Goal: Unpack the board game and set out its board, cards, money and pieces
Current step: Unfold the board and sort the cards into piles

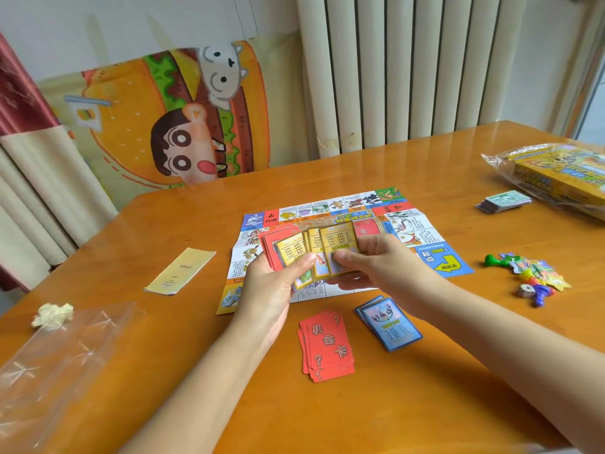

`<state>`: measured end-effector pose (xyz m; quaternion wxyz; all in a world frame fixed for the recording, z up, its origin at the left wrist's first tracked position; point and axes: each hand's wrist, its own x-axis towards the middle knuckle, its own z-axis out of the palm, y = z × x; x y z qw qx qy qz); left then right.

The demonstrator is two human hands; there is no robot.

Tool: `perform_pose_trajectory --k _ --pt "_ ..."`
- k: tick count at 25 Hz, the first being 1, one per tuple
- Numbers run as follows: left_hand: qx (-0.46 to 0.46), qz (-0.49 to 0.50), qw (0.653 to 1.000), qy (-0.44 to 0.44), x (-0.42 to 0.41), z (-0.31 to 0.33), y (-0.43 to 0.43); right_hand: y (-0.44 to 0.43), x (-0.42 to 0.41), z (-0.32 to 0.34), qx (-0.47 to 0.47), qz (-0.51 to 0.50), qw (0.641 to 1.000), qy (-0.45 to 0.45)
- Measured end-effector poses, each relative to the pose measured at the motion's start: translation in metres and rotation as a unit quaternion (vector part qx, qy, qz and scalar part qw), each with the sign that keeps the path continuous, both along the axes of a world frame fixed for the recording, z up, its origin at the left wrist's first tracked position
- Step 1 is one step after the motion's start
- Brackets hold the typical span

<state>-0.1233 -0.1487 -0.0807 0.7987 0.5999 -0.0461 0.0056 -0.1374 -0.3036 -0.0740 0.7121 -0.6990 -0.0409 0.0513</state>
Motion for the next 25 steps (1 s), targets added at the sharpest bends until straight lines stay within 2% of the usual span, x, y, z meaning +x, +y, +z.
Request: perform_pose_trajectory --k 4,10,12,17,20,25 --pt "-0.081 -0.034 0.995 0.049 0.0024 0.0053 0.0015 -0.0051 0.0055 -0.0001 0.010 -0.043 0.999 -0.005" --pt "0.006 -0.006 1.000 0.009 -0.0004 0.0019 0.0033 -0.0023 0.0014 0.0003 0.008 0.015 1.000 -0.008" --pt "0.009 -0.014 1.000 0.014 -0.0007 0.0028 0.0022 -0.0026 0.0016 0.0008 -0.010 0.006 1.000 -0.016" --pt "-0.067 -0.029 0.995 0.074 0.0037 0.0066 0.0034 -0.0090 0.0042 0.0050 -0.016 -0.029 0.999 -0.022" --pt "-0.015 -0.019 0.998 0.057 0.0047 0.0029 0.0065 -0.0069 0.0017 0.0068 -0.002 0.003 1.000 -0.030" --pt "0.026 0.019 0.999 0.025 0.0035 0.0010 0.0077 -0.0027 -0.0008 0.0011 -0.055 0.012 0.998 -0.030"
